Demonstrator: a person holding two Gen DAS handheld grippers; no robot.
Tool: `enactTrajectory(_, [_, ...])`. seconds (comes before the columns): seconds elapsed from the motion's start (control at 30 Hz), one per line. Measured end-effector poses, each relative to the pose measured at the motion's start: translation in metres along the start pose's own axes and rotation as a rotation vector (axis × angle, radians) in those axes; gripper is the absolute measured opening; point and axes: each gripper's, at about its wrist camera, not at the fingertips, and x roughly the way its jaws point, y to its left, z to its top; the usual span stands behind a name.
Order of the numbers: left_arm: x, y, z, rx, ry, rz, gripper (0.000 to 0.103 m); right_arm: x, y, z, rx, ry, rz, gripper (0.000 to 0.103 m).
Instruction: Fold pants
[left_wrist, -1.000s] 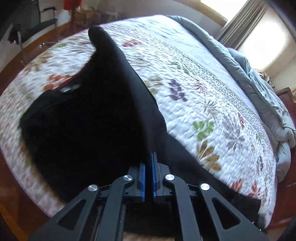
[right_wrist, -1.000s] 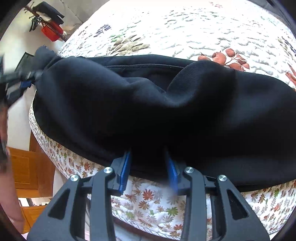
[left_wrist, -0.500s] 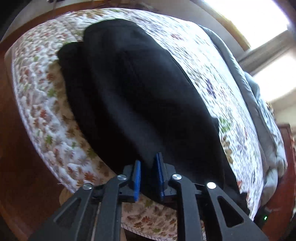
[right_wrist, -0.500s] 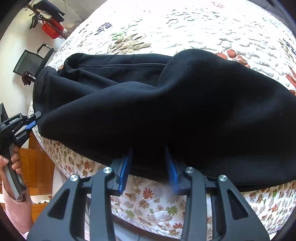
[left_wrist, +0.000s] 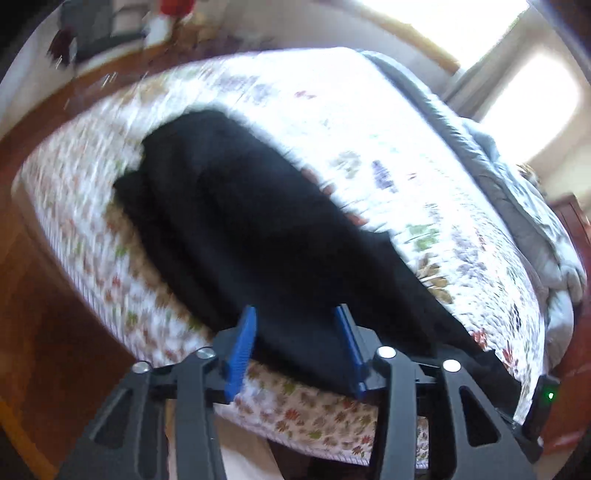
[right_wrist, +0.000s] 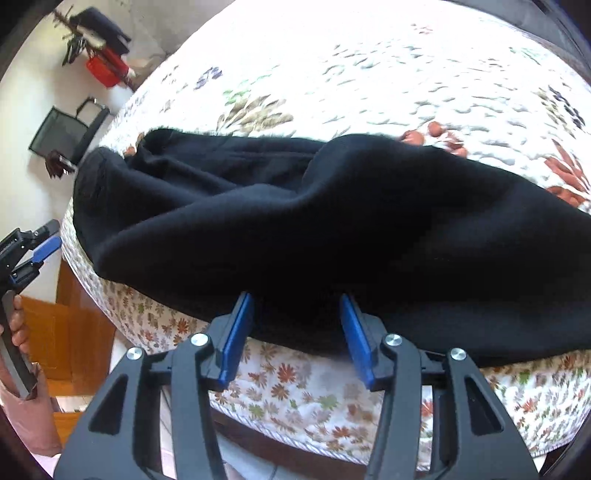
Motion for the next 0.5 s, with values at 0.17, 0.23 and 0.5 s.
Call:
enactTrajectory(0.17, [0.006,0.042,0.034,-0.117,0.009,0.059,0.046,-0.009,-0.005,-0.004,0.006,-0.017,-0.007,0.052])
enactTrajectory(0.23, [0.014,0.063,0.036,-0.189,0.033,0.091,0.046,-0.006,-0.006,-0.006,0.01,-0.009,-0.008,0.052])
enactTrajectory(0.5, [0.059,0.103,0.039,-0.301,0.146,-0.014,0.046,0.008,-0.003,-0.006,0.011,0.024,-0.014,0.052])
